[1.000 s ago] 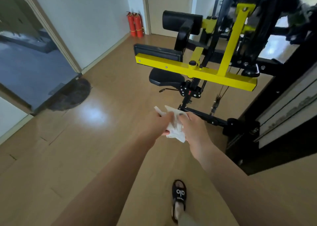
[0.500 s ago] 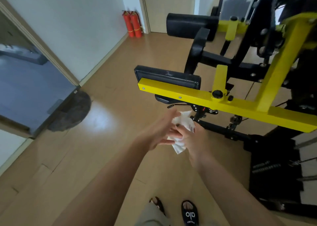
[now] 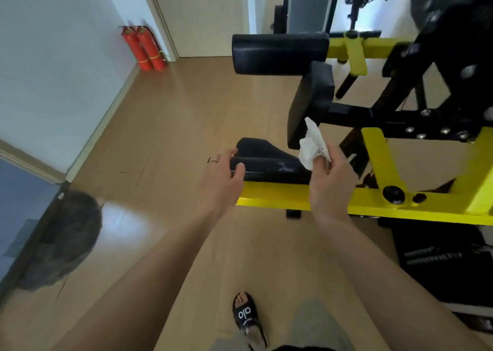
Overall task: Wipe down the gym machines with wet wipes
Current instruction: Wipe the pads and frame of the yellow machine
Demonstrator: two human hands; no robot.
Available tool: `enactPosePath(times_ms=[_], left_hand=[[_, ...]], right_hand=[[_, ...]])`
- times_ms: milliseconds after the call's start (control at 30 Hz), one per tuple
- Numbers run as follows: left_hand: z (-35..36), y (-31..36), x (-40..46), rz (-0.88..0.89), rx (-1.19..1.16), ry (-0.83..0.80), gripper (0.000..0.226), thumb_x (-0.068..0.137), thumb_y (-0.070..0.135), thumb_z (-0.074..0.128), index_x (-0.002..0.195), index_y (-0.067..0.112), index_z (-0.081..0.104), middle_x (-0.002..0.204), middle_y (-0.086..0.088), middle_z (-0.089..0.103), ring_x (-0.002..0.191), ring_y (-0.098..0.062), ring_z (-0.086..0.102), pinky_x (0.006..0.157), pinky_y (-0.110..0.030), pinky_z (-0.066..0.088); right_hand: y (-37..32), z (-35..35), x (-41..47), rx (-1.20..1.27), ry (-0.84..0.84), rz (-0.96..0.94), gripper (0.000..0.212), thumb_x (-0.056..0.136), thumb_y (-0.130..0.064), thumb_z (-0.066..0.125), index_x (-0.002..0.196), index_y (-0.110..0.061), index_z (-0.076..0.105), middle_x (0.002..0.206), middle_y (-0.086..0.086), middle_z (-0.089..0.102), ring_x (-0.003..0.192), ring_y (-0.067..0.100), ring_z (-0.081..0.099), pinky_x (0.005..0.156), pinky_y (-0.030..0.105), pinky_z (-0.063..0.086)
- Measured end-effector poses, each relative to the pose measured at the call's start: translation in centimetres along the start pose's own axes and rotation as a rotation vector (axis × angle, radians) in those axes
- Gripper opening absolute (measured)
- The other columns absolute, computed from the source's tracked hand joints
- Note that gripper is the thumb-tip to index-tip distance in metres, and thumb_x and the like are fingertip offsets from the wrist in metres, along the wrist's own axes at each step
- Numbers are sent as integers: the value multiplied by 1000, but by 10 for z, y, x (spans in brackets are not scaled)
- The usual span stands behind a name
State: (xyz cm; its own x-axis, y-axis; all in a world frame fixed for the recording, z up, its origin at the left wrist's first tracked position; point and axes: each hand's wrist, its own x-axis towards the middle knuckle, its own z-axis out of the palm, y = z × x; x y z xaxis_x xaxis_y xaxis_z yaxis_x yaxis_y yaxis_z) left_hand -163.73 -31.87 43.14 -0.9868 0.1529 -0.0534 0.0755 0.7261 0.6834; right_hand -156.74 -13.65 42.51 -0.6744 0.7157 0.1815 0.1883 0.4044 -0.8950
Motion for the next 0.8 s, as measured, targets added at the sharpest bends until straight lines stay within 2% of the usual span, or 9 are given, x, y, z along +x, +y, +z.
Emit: enactPosePath(times_ms=[67, 133, 233, 300, 467, 600, 700, 800], left_hand=[[-2, -7, 28, 71, 141, 11, 42, 103, 28, 45, 145, 23, 48, 125, -5, 60, 112, -27, 54, 95, -44, 47], [1, -16, 53, 81, 202, -12, 41, 105, 29, 40, 144, 22, 49, 129, -6, 61, 117, -30, 53, 99, -44, 44], [11, -30, 84, 28, 170, -103, 40, 107, 31, 34, 142, 20, 51, 132, -7, 61, 118, -27, 55, 99, -44, 45], [15, -34, 95, -15, 142, -145, 37, 108, 32, 31, 134, 20, 54, 122, -7, 64, 111, -26, 58, 93, -42, 47], [29, -40, 105, -75, 160, -65, 38, 108, 35, 24, 100, 18, 58, 91, 0, 66, 82, -20, 60, 69, -37, 43], [32, -49, 101, -15, 250, -69, 37, 108, 37, 24, 93, 21, 53, 82, 2, 63, 67, -10, 54, 55, -29, 40], [28, -45, 103, -20, 262, -119, 35, 108, 40, 23, 89, 24, 48, 76, 3, 57, 64, -9, 50, 51, -27, 31], [27, -46, 106, -4, 283, -158, 37, 108, 44, 21, 88, 24, 46, 74, 2, 56, 65, -13, 53, 52, -31, 33]], right_hand=[[-2, 21, 4, -124, -56, -180, 42, 102, -9, 59, 144, -13, 57, 133, 8, 67, 121, 19, 63, 98, 35, 57], [9, 46, -4, -276, -264, -377, 43, 98, -6, 61, 140, -11, 60, 138, 10, 64, 130, 24, 57, 109, 45, 50], [38, 76, -31, -561, -484, -573, 49, 99, -23, 53, 148, -15, 52, 159, 11, 43, 153, 28, 29, 126, 48, 23], [41, 86, -44, -605, -504, -601, 55, 102, -29, 48, 155, -17, 42, 166, 9, 30, 157, 28, 16, 128, 49, 15], [32, 108, -45, -634, -511, -659, 55, 106, -29, 40, 159, -21, 34, 167, 8, 27, 157, 27, 16, 128, 48, 16], [54, 77, -35, -751, -491, -602, 55, 108, -30, 37, 161, -17, 29, 168, 10, 25, 158, 27, 15, 127, 49, 20], [66, 44, -14, -793, -338, -398, 55, 105, -26, 36, 158, -12, 35, 165, 12, 31, 157, 27, 18, 127, 48, 19], [56, 47, -14, -756, -185, -159, 55, 104, -29, 34, 155, -8, 39, 164, 12, 33, 157, 24, 16, 129, 43, 11]])
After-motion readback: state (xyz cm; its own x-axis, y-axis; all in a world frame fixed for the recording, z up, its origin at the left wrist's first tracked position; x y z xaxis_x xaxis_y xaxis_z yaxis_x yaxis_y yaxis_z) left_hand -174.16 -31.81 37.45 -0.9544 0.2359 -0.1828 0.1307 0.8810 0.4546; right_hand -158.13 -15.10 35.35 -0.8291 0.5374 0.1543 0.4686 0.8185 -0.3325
